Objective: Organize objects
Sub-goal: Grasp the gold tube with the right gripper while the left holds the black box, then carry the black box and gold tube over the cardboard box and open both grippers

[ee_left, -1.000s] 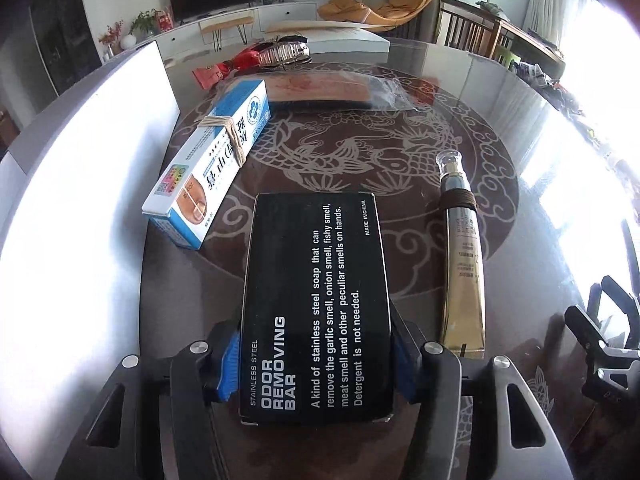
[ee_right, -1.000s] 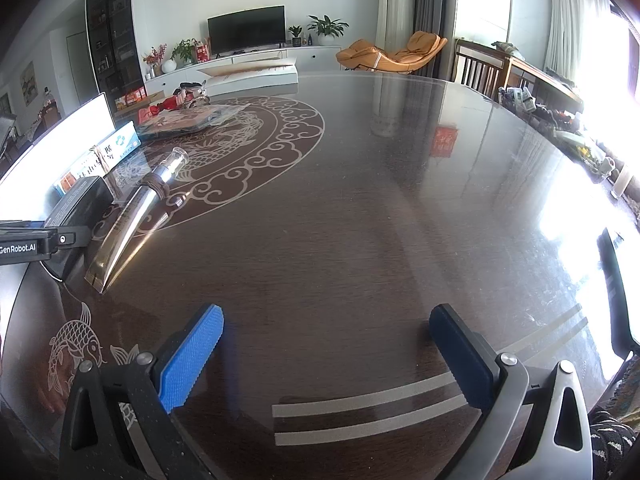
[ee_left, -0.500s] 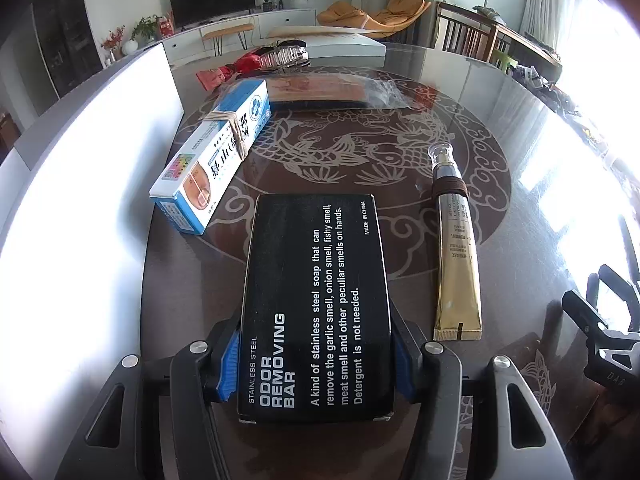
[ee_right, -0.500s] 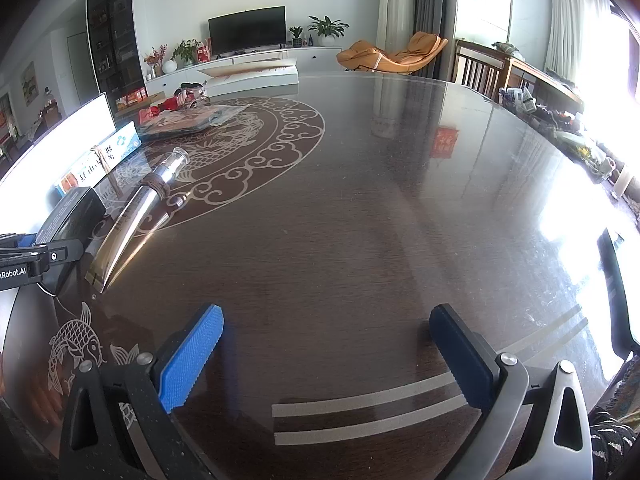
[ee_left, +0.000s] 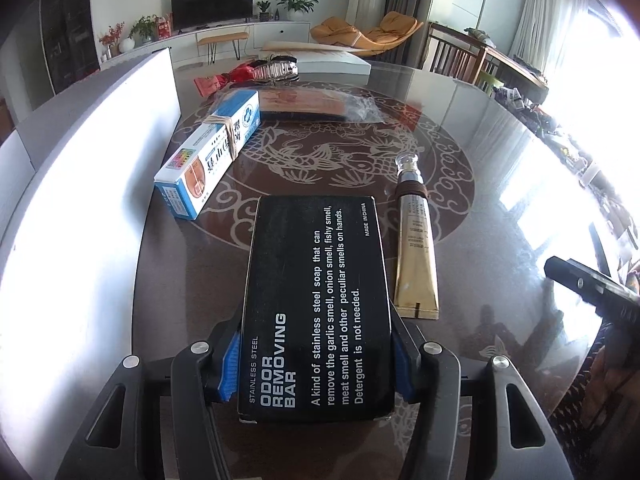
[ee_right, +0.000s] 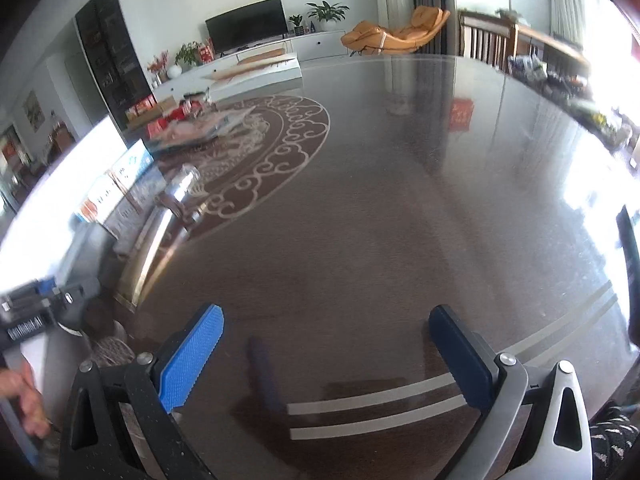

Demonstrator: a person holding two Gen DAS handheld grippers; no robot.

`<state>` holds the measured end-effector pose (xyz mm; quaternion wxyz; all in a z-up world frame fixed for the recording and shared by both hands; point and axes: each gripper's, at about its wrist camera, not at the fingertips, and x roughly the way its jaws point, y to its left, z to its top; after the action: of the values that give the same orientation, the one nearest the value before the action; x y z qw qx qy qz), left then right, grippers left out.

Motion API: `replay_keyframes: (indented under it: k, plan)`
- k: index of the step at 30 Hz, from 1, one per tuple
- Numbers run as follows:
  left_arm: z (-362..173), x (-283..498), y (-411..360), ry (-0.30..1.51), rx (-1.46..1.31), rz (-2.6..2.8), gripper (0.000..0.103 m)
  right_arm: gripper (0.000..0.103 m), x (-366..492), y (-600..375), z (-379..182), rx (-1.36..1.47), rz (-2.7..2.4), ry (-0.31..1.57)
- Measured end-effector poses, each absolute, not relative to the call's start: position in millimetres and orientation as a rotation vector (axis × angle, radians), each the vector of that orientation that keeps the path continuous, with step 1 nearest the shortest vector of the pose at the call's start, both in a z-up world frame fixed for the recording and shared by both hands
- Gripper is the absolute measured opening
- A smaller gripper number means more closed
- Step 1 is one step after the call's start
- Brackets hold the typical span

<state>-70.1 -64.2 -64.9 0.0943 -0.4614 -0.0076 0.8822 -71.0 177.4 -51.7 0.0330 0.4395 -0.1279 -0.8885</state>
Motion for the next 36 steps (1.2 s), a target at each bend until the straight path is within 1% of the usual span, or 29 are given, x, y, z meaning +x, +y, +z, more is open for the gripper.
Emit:
replay_keyframes:
  k: [2,3,6,7,8,9,10,11,12,13,14,17,19,22,26,29,31,33,36]
  plan:
    - [-57,-63,-66,-0.049,-1.34,2.62,0.057,0.101,-92,170,-36,1.379,-2.626,-0.492]
    - [-54,-60,-67,-0.058,-1.328,2.623,0.057,0.101,-101,162,-31,1.388,-2.577,-0.499]
    - [-40,-51,-73,-0.08,-1.292,2.638,0.057,0.101,-139,109,-27,1.477,-2.393,-0.424]
    - [-34,-47,-75,-0.078,-1.279,2.645,0.057,0.094,-148,93,-28,1.497,-2.381,-0.388]
    - [-30,-43,-76,-0.074,-1.27,2.651,0.057,0.09,-158,76,-32,1.52,-2.382,-0.33]
    - [-25,-38,-78,-0.076,-1.261,2.655,0.057,0.083,-168,60,-38,1.561,-2.381,-0.27]
    - [-21,-33,-81,-0.081,-1.251,2.659,0.057,0.073,-174,47,-48,1.611,-2.375,-0.225]
    - [-15,-27,-84,-0.087,-1.239,2.663,0.057,0.068,-178,36,-56,1.652,-2.371,-0.167]
    - [-11,-23,-86,-0.094,-1.228,2.666,0.057,0.055,-176,25,-54,1.601,-2.43,-0.054]
    - [-5,-17,-90,-0.108,-1.21,2.671,0.057,0.032,-175,16,-57,1.602,-2.43,0.023]
    - [0,-12,-94,-0.12,-1.195,2.677,0.057,0.026,-173,15,-60,1.59,-2.415,0.006]
    - [19,-1,-106,-0.149,-1.144,2.706,0.057,0.026,-161,23,-63,1.558,-2.439,0.022]
    - [30,4,-116,-0.182,-1.117,2.718,0.057,0.026,-150,35,-59,1.53,-2.433,-0.036]
    - [51,14,-139,-0.235,-1.073,2.754,0.057,0.026,-137,45,-33,1.444,-2.42,-0.099]
    - [74,26,-186,-0.27,-1.051,2.855,0.057,0.026,-119,33,25,1.269,-2.372,-0.201]
    - [81,35,-231,-0.265,-1.078,2.971,0.057,0.026,-109,-6,72,1.131,-2.266,-0.248]
    - [79,43,-257,-0.258,-1.119,3.038,0.057,0.026,-99,-40,91,1.08,-2.176,-0.253]
    - [72,48,-282,-0.272,-1.185,3.083,0.057,0.026,-89,-81,98,1.071,-2.068,-0.253]
    - [50,55,-317,-0.327,-1.343,3.137,0.059,0.026,-76,-141,85,1.106,-1.935,-0.209]
